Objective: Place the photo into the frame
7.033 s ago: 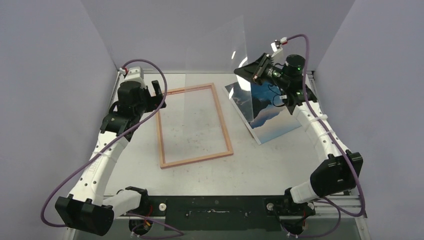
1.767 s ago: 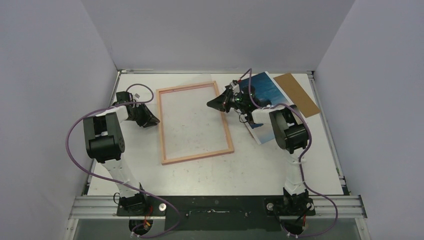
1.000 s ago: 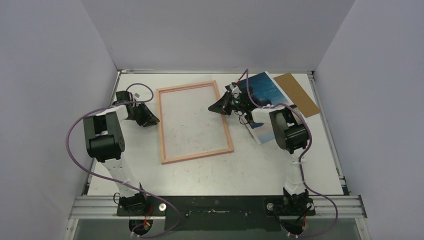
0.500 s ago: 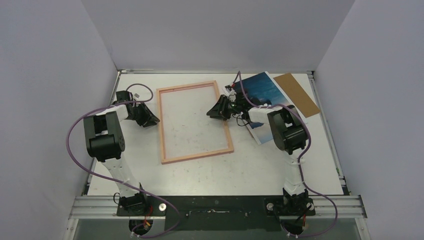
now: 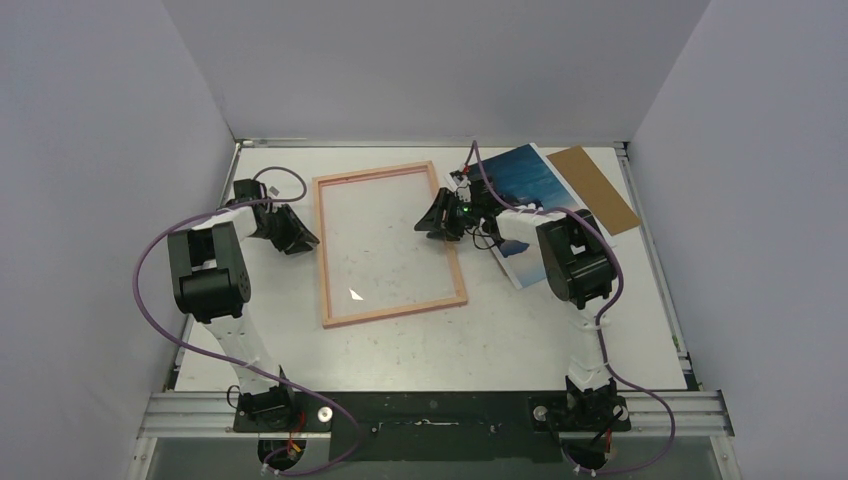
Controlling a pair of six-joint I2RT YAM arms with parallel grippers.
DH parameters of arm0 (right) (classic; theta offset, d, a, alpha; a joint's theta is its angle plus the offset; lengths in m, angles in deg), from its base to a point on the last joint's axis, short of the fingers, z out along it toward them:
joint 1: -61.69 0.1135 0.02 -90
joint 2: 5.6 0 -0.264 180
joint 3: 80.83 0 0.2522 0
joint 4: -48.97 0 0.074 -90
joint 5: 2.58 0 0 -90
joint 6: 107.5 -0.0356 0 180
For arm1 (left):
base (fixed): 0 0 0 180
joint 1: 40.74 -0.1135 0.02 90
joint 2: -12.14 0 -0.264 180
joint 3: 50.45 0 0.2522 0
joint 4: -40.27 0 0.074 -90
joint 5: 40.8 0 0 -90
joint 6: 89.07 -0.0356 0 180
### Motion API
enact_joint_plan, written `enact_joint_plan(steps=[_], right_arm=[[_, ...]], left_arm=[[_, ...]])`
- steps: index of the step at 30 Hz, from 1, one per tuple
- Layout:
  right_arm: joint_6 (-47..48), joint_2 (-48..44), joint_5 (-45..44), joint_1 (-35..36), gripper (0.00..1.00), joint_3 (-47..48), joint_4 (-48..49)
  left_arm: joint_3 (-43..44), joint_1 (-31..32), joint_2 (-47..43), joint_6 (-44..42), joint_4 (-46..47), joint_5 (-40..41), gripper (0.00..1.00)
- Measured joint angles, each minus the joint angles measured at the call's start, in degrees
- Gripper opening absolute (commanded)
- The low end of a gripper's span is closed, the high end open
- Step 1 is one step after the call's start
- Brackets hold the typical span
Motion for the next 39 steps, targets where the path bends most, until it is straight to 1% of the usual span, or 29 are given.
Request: enact_joint_plan(steps=[2, 4, 7, 8, 13, 17, 20, 27, 34, 39], right_arm=[[0.07, 0.00, -0.37, 0.00, 0.40, 0.17, -0.55], [-0.04, 0.00, -0.68, 0.00, 0.37, 0.17, -0.74], [-0.55, 0.00, -0.98, 0.00, 0.36, 0.17, -0.68], [-0.74, 0.00, -1.03, 0.00, 0.37, 0.17, -0.63], [-1.36, 0.00, -1.03, 0.00, 0.47, 0.17, -0.44], [-1.29, 0.00, -1.03, 0.00, 0.52, 0.20, -0.81], [0.20, -0.11, -1.70, 0.00, 0.54, 0.98, -4.46], [3.72, -2.38, -4.04, 0.00, 0.56, 2.16, -13.62], [8.72, -4.04, -6.91, 0.00, 0.56, 5.64, -22.43], [11.45, -6.45, -9.20, -0.35, 0.56, 6.08, -27.17]], left_arm=[[0.15, 0.00, 0.00, -0.02, -0.42, 0.24, 0.28], [0.22, 0.00, 0.00, -0.04, -0.57, 0.37, 0.28], [0.35, 0.02, 0.00, -0.04, -0.94, 0.55, 0.28], [0.37, 0.00, 0.00, -0.04, -0.98, 0.57, 0.28], [0.42, 0.02, 0.00, -0.04, -1.09, 0.63, 0.28], [0.59, 0.00, 0.00, -0.07, -1.51, 0.76, 0.28], [0.81, 0.00, 0.00, -0.44, -2.05, 1.11, 0.29], [1.07, 0.28, -0.70, -2.14, -3.61, 3.02, 0.30], [0.96, 0.31, -2.54, -3.58, -6.64, 7.30, 0.34], [1.33, 0.28, -3.58, -4.85, -9.35, 9.07, 0.36]])
